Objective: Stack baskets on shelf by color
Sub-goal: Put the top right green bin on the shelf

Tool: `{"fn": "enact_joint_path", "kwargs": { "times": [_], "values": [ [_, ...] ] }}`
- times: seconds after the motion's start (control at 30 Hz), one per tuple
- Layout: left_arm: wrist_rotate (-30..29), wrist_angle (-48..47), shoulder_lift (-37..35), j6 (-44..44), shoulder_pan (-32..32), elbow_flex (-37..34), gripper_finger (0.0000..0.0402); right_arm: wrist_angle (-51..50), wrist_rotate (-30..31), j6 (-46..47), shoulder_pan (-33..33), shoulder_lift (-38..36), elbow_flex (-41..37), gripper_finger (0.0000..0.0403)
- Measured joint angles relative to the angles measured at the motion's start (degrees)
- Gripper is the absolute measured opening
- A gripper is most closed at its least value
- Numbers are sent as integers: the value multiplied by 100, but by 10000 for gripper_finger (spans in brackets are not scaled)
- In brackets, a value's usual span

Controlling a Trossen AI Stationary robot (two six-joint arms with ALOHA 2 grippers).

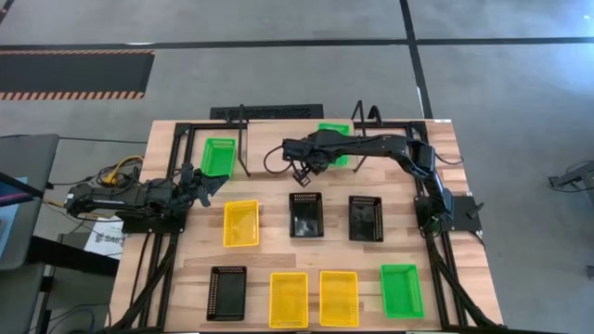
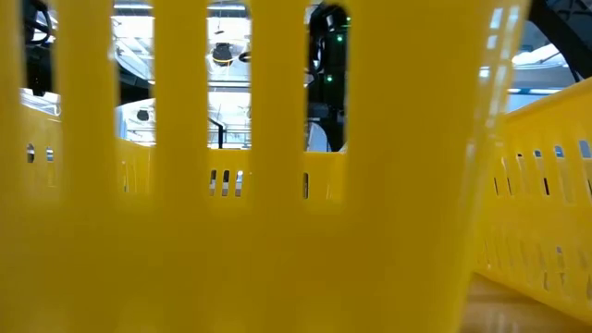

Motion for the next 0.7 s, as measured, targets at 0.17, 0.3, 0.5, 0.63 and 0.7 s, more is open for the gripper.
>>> {"fn": "enact_joint_path", "kwargs": {
  "times": [0.17,0.3,0.5,0.63,0.7],
  "values": [
    [0,2,1,0,-2,0,0,-310,109,-71,64,0,0,0],
    [1,0,2,0,0,0,0,-604,273,-75,54,0,0,0],
    [2,1,2,0,-1,0,0,-1091,367,-62,126,0,2,0],
    [2,0,0,0,0,0,0,-1273,452,-12,212,-2,2,0],
    [2,2,2,1,-2,0,0,-1333,458,-10,254,-2,2,0]
  ]
}}
